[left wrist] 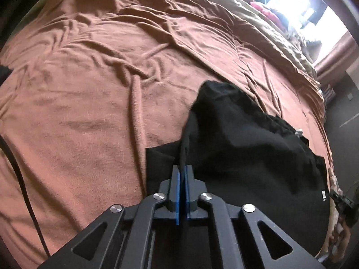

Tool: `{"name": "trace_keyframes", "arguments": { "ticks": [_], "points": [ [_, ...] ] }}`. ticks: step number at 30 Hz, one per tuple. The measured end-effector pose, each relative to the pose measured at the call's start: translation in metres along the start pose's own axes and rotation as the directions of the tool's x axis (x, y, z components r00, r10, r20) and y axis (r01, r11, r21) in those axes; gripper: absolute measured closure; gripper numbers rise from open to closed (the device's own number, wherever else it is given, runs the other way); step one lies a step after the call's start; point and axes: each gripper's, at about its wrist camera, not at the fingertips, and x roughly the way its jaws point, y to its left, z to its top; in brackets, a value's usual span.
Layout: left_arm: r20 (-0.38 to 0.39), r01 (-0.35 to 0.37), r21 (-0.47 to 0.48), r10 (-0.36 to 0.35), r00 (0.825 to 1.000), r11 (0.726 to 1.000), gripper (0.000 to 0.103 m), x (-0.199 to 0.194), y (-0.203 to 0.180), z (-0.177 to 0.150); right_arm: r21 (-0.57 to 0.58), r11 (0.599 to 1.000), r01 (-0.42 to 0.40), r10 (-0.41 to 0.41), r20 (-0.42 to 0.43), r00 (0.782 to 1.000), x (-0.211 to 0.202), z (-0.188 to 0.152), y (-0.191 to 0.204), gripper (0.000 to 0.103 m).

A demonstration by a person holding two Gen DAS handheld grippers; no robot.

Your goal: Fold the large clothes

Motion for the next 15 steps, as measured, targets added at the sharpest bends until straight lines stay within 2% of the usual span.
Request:
{"name": "trace_keyframes", "arguments": {
  "ticks": [3,4,5,6,7,8,9,10,15],
  "points": [
    [0.006,-0.017,-0.003,0.017,1.0,1.0,0.09,-0.012,0.005,-0.004,-0.02,0.999,-0.035,0.036,0.02,0.999,-0.02,-0.005,-0.004,0.098],
    [0.003,-0.024,-0.011,0.024,1.0,1.0,0.084,-0.016,0.007,-0.006,-0.038,0.999,-0.038,0.039,0.017,0.999,-0.026,-0.009,-0.003,0.097],
    [0.0,-0.021,-0.012,0.021,1.0,1.0,0.077,-0.021,0.009,-0.008,-0.054,0.998,-0.045,0.046,0.01,0.999,-0.031,-0.012,-0.002,0.09],
    [-0.001,-0.012,-0.013,0.012,1.0,1.0,0.074,-0.026,0.012,-0.011,-0.075,0.996,-0.051,0.051,0.005,0.999,-0.037,-0.017,0.002,0.075],
    [0.002,-0.005,-0.018,0.005,1.0,1.0,0.066,-0.032,0.014,-0.016,-0.091,0.994,-0.056,0.056,0.007,0.998,-0.043,-0.02,0.003,0.064],
    [0.008,0.004,-0.027,-0.004,1.0,1.0,0.055,-0.04,0.019,-0.022,-0.108,0.992,-0.062,0.064,0.013,0.998,-0.049,-0.023,0.005,0.042],
    [0.013,0.008,-0.036,-0.008,1.0,0.999,0.051,-0.045,0.021,-0.026,-0.121,0.99,-0.068,0.071,0.023,0.997,-0.056,-0.027,0.009,0.037],
    [0.018,0.012,-0.047,-0.011,1.0,0.999,0.046,-0.05,0.024,-0.031,-0.136,0.988,-0.074,0.08,0.035,0.996,-0.064,-0.033,0.012,0.037],
    [-0.006,0.054,-0.102,-0.055,0.998,0.993,0.045,-0.069,0.042,-0.06,-0.183,0.979,-0.089,0.099,0.046,0.994,-0.085,-0.06,0.028,0.037]
  ]
}}
